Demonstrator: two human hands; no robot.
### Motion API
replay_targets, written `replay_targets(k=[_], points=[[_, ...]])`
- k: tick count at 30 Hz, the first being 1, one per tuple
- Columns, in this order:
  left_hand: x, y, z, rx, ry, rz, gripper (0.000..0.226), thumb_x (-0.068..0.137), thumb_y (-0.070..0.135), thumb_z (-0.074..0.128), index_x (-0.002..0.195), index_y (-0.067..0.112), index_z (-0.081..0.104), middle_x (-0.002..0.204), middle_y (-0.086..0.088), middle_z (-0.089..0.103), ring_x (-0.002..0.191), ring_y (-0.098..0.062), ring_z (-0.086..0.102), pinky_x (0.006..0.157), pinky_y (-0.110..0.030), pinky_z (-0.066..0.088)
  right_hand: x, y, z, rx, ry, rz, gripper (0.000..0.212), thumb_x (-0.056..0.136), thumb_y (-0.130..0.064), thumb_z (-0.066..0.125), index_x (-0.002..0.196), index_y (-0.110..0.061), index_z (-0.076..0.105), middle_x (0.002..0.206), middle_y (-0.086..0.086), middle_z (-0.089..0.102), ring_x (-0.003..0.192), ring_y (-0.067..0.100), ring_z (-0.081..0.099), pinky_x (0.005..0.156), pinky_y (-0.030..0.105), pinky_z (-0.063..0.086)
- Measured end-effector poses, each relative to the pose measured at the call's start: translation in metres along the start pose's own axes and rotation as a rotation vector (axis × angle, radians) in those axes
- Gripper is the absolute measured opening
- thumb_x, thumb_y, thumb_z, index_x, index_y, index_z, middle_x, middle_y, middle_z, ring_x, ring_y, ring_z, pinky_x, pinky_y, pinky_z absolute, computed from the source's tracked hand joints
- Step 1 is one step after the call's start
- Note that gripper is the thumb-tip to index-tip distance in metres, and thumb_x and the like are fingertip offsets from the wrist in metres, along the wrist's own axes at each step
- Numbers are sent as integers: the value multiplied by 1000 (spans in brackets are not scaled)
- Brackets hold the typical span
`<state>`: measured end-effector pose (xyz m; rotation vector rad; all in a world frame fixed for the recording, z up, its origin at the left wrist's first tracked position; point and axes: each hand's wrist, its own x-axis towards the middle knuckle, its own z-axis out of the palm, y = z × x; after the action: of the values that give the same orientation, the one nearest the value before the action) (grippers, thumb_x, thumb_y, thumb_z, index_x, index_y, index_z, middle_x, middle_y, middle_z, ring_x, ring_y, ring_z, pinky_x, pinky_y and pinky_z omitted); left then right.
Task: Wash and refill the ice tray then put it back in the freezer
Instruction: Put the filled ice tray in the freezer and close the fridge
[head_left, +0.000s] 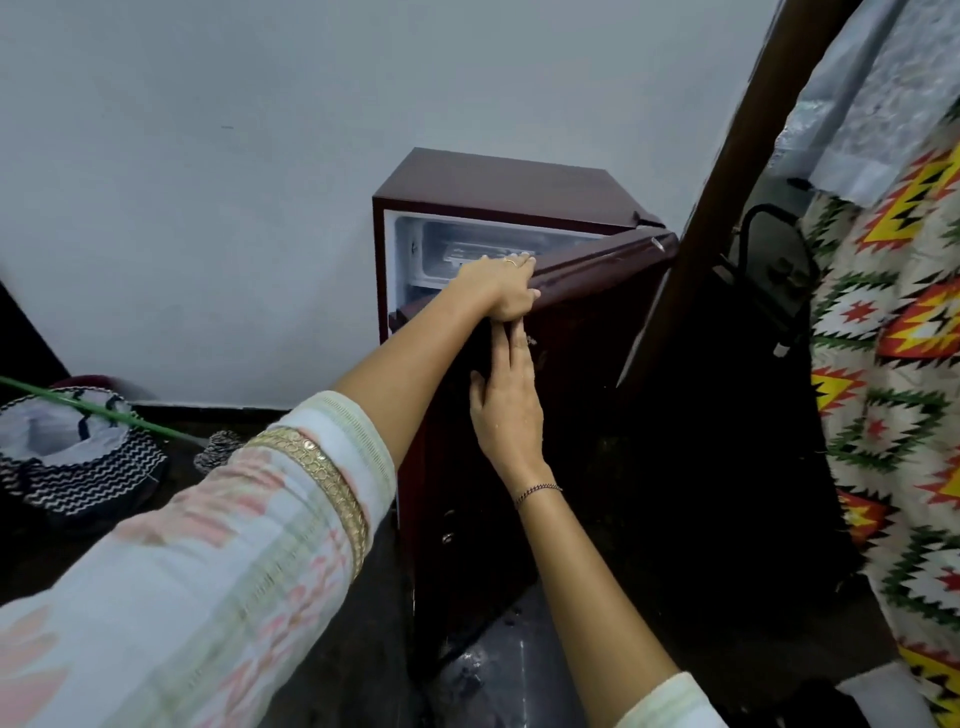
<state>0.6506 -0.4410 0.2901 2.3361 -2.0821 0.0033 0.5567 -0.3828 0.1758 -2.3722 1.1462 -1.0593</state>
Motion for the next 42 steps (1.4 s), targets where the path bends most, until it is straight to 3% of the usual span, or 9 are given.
replay_targets(k=[6,11,16,21,25,27,32,38,42], points=[[21,-33,7,-5,39,-17,58,101,33,27,151,12,6,159,-3,3,146,-18,6,120,-41,6,21,-14,38,41,17,-12,63,95,-23,52,149,-18,19,158,5,5,143,24,18,100,31,44],[41,-63,14,22,106,-5,55,103,31,24,151,10,8,159,-5,8,146,-18,9,119,-41,5,47,-18,79,377,55,256,40,91,-35,58,119,-10,44,120,3,46,102,17,53,74,16,44],[57,-93,37,75,365,30,51,102,30,25,148,10,23,154,-6,27,143,-17,24,118,-36,12,82,-18,121,651,-155,555,30,90,-44,55,100,-16,50,83,-3,58,79,17,60,71,36,51],[61,-125,66,121,575,128,51,96,17,41,145,8,33,152,-8,33,141,-20,28,117,-34,17,112,-20,146,811,-216,644,22,91,-26,55,106,-11,56,84,-3,62,83,17,61,80,34,49],[55,-154,87,204,548,172,91,70,1,65,149,8,20,157,-6,19,145,-17,13,119,-38,10,125,-21,156,922,-239,585,29,100,-18,38,127,-12,45,118,7,59,113,27,53,93,42,45],[55,-164,93,218,555,171,97,67,2,67,149,9,17,158,-5,15,146,-15,8,120,-38,6,127,-20,168,970,-235,558,27,103,-26,32,126,-21,45,113,-7,59,118,24,53,92,35,45],[56,-183,119,90,564,169,79,76,-9,50,149,11,24,159,-3,9,146,-15,0,120,-38,1,130,-8,199,1053,-315,511,44,103,-33,30,144,-18,35,146,-4,42,131,2,38,108,20,32],[60,-193,145,-275,701,127,52,87,-7,48,136,10,49,152,-5,31,144,-16,19,118,-38,19,135,2,210,1082,-368,442,30,103,-25,28,129,-35,41,122,-24,50,109,-19,48,90,4,39],[63,-182,162,-497,890,-176,34,93,12,52,127,15,58,138,-8,38,126,-13,30,109,-12,21,136,7,216,1063,-412,390,30,103,-19,31,113,-44,44,109,-27,53,103,-21,51,82,3,40]])
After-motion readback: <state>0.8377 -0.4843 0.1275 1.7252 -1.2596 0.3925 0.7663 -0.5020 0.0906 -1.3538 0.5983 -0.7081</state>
